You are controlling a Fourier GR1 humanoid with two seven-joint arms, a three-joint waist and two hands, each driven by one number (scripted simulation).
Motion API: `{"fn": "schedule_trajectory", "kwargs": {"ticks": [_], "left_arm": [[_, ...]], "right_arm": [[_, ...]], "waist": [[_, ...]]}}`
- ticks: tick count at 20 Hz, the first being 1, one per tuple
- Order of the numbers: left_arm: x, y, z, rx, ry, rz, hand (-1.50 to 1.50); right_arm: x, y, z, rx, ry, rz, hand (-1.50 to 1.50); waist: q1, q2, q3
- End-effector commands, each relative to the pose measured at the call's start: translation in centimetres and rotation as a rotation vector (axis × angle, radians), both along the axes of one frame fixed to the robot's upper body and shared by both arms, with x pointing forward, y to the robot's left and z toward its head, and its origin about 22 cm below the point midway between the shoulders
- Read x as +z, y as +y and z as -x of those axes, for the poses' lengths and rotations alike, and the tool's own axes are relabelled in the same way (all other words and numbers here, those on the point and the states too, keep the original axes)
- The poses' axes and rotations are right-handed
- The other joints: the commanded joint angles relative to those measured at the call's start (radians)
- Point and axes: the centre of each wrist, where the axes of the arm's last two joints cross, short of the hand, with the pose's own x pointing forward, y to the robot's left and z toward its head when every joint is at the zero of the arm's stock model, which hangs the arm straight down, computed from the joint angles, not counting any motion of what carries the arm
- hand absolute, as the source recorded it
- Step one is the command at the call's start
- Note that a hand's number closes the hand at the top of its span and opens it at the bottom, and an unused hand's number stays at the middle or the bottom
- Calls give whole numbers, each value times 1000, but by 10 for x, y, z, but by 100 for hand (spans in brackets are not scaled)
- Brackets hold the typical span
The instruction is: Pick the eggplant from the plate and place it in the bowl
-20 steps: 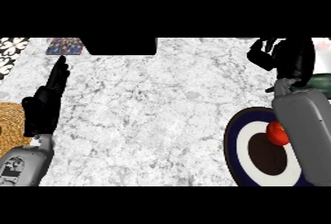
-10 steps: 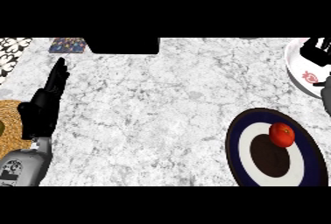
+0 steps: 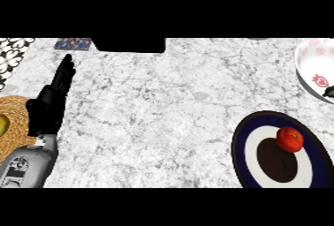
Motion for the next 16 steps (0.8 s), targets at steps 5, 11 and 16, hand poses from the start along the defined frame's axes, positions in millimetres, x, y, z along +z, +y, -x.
{"fn": "schedule_trajectory", "kwargs": {"ticks": [5, 11, 16], "left_arm": [[-1, -19, 4, -30, -13, 23, 0], [9, 2, -1, -12, -6, 9, 0], [4, 6, 0, -7, -23, -5, 0]], "right_arm": [[-29, -35, 21, -50, 24, -167, 150], [-20, -51, 28, 118, -29, -308, -150], [-34, -49, 32, 155, -178, -318, -150]], "waist": [[17, 9, 4], [15, 10, 6], [15, 10, 5]]}}
